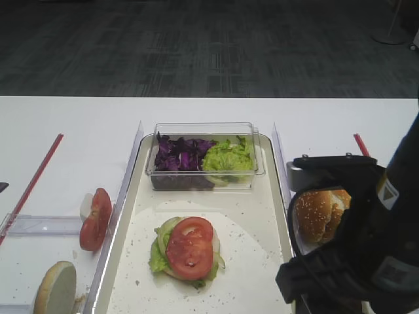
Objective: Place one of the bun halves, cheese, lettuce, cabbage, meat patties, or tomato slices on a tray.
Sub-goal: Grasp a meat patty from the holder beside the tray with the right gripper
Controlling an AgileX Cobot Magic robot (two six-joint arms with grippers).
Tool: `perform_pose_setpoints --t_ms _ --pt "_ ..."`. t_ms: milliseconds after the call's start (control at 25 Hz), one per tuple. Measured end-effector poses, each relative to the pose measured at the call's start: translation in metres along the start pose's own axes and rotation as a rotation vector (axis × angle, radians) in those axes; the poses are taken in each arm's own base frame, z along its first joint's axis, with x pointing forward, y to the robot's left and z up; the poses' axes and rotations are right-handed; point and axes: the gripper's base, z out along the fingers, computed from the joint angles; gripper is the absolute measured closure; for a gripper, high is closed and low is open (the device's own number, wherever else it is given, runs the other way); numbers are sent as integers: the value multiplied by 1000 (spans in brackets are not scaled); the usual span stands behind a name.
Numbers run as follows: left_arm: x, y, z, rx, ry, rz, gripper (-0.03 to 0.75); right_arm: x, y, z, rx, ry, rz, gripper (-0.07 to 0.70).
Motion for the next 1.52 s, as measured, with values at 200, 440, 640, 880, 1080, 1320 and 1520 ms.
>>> perform_pose_setpoints --t_ms 200,440,640,880,1080,1320,1520 --pt "0 0 0 0 0 0 277 -16 9 -4 -6 -24 -14 59" --pt "0 0 0 0 0 0 276 -37 16 -4 29 -10 -5 69" --pt "0 0 0 0 0 0 277 -46 17 3 57 13 13 71" --pt "0 0 0 0 0 0 277 -50 15 9 88 30 12 118" --pt "0 0 0 0 0 0 276 -53 12 12 131 23 36 129" --pt "0 0 0 0 0 0 276 -55 11 12 134 -1 61 130" --pt "0 0 0 0 0 0 277 -55 13 13 113 -9 88 165"
